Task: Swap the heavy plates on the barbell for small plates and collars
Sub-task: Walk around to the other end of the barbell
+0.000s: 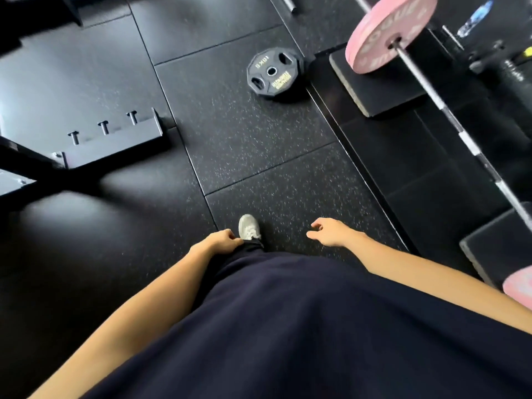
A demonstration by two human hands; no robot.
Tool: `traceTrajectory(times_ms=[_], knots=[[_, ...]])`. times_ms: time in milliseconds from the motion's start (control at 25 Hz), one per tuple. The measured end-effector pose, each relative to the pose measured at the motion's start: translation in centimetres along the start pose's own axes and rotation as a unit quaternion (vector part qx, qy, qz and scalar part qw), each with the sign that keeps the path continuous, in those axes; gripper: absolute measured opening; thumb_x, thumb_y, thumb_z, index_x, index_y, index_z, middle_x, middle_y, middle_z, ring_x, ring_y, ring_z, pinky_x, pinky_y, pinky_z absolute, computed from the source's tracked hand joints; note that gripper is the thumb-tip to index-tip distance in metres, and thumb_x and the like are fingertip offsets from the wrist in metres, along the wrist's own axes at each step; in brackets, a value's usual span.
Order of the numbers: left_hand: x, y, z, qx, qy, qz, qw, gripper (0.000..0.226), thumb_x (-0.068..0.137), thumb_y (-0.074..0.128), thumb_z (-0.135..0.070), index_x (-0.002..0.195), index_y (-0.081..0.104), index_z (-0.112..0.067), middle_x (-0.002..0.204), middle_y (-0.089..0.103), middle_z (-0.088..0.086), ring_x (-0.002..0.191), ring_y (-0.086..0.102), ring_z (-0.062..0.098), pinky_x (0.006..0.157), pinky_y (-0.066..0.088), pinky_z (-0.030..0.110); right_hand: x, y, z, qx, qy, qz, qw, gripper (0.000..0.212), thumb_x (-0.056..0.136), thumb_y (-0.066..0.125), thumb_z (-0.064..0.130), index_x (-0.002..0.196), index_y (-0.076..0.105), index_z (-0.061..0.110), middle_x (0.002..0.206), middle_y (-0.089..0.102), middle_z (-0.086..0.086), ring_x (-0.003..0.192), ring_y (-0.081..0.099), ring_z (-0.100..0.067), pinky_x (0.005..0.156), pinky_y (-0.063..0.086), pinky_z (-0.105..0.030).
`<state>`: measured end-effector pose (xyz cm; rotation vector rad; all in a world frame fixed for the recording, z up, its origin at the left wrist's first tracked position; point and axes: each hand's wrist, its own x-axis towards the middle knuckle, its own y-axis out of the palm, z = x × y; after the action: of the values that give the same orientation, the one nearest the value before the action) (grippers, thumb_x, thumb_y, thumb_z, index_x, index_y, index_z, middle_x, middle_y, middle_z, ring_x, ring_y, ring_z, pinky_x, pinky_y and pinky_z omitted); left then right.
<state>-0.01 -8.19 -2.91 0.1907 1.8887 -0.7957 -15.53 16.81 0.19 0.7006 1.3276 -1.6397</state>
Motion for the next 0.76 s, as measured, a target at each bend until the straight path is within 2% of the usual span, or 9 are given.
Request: traceTrajectory(times_ms=[200, 440, 640, 760], knots=[[5.7, -15.7, -0.7, -0.022, 0.001, -0.043, 0.999, 0.042, 0.094, 0.053, -0.046, 0.118, 0.058, -0.013, 0.124, 0.062, 0.009, 0.11, 0.057, 0.024, 0.089, 0.042, 0.031, 6.7, -10.3, 11.1, 0.002, -0.03, -0.033, 0.999, 0.054, 0.092, 0.056, 0.042, 0.139, 0.048, 0.017, 0.142, 0.049, -0.008, 0.129, 0.047, -0.027, 0.107, 0.037, -0.037], [13.5, -28.5, -3.0, -0.058, -0.006, -0.026, 0.998, 0.039, 0.095, 0.053, -0.044, 0.117, 0.059, -0.012, 0.116, 0.063, 0.007, 0.095, 0.056, 0.021, 0.083, 0.045, 0.029, 16.0, -20.1, 21.2, 0.013, -0.027, -0.027, 0.999, 0.054, 0.091, 0.058, 0.042, 0.138, 0.048, 0.017, 0.14, 0.05, -0.009, 0.128, 0.048, -0.027, 0.107, 0.038, -0.037], [21.0, -41.0, -6.1, -0.059, -0.013, -0.02, 0.998, 0.042, 0.096, 0.049, -0.043, 0.12, 0.056, -0.009, 0.119, 0.061, 0.009, 0.103, 0.057, 0.025, 0.08, 0.042, 0.029, 26.4, -30.1, 29.2, -0.011, -0.015, -0.006, 1.0, 0.057, 0.092, 0.052, 0.048, 0.141, 0.043, 0.019, 0.141, 0.049, -0.006, 0.128, 0.046, -0.027, 0.108, 0.037, -0.043], [24.5, -48.9, -7.3, -0.078, -0.031, -0.043, 0.996, 0.042, 0.095, 0.05, -0.044, 0.116, 0.059, -0.009, 0.119, 0.063, 0.01, 0.105, 0.058, 0.024, 0.086, 0.042, 0.03, 31.5, -37.4, 35.0, -0.04, -0.022, 0.011, 0.999, 0.057, 0.093, 0.053, 0.045, 0.142, 0.041, 0.018, 0.142, 0.047, -0.006, 0.127, 0.047, -0.027, 0.105, 0.039, -0.041]])
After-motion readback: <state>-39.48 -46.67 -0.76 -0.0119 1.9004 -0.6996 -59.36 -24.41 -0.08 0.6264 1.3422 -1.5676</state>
